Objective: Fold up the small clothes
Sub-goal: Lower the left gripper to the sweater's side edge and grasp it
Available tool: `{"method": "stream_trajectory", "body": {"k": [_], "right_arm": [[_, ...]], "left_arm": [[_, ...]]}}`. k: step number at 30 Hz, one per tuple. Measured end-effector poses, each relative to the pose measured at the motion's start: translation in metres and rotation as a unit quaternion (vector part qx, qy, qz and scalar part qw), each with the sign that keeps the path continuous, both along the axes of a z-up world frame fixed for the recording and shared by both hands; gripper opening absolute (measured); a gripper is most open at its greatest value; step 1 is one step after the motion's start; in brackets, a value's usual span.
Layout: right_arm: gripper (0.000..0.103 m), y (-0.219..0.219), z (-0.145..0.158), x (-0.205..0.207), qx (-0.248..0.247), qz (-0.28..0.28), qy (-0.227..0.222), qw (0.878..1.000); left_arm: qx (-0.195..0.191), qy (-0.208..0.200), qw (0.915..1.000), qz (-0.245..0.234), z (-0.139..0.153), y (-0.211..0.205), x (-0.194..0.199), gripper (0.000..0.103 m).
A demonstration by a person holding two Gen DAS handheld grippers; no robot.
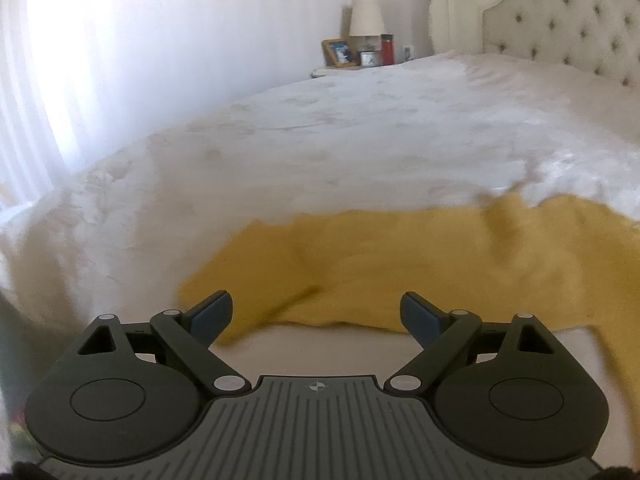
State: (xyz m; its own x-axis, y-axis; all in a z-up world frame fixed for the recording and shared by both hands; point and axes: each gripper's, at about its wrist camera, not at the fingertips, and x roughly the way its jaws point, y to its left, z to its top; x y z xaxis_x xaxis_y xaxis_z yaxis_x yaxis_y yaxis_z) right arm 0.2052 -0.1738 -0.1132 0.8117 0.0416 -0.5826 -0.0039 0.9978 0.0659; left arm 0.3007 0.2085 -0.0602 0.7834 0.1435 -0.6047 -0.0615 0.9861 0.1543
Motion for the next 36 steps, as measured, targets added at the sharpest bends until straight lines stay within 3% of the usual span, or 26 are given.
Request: {"method": "stream_trajectory", "body": {"k": [6, 9, 11, 15, 19, 26, 29, 32, 36], "right_arm": [[0.103, 0.002, -0.01, -0.001, -0.009, 0.001, -0.001, 1.0], [0.103, -0.001, -0.013, -0.001, 0.004, 0.0, -0.001, 1.0], [0.103, -0.001, -0.013, -0.002, 0.007, 0.0, -0.001, 1.0], [0.103, 0.0, -0.015, -0.001, 0.006, 0.0, 0.0, 1.0], [0.103, -0.001, -0.016, -0.002, 0.007, -0.001, 0.002, 1.0], [0.103, 0.001, -0.017, 0.0, 0.003, -0.002, 0.005, 1.0], [0.103, 0.001, -0.017, 0.0, 0.002, -0.002, 0.005, 1.0], [0.103, 0.001, -0.017, 0.0, 0.002, -0.002, 0.005, 1.0], [0.103, 0.001, -0.017, 0.0, 0.003, -0.002, 0.005, 1.0]], "left_arm": [[0.065, 0.0, 0.9977, -0.018, -0.014, 0.014, 0.003, 0.09], [0.082, 0.01, 0.9965, -0.017, -0.02, 0.02, 0.009, 0.088], [0.09, 0.015, 0.9957, -0.013, -0.023, 0.025, 0.008, 0.08], [0.108, 0.02, 0.9939, -0.006, -0.028, 0.036, 0.018, 0.08], [0.082, 0.008, 0.9959, 0.039, -0.018, 0.06, 0.033, 0.081], [0.059, 0.001, 0.9875, 0.146, 0.004, 0.104, 0.055, 0.08], [0.009, 0.002, 0.9897, 0.143, 0.007, 0.113, 0.046, 0.08], [-0.033, 0.003, 0.9934, 0.11, 0.006, 0.107, 0.027, 0.08], [-0.028, -0.008, 0.9982, 0.053, 0.0, 0.077, -0.002, 0.081]]}}
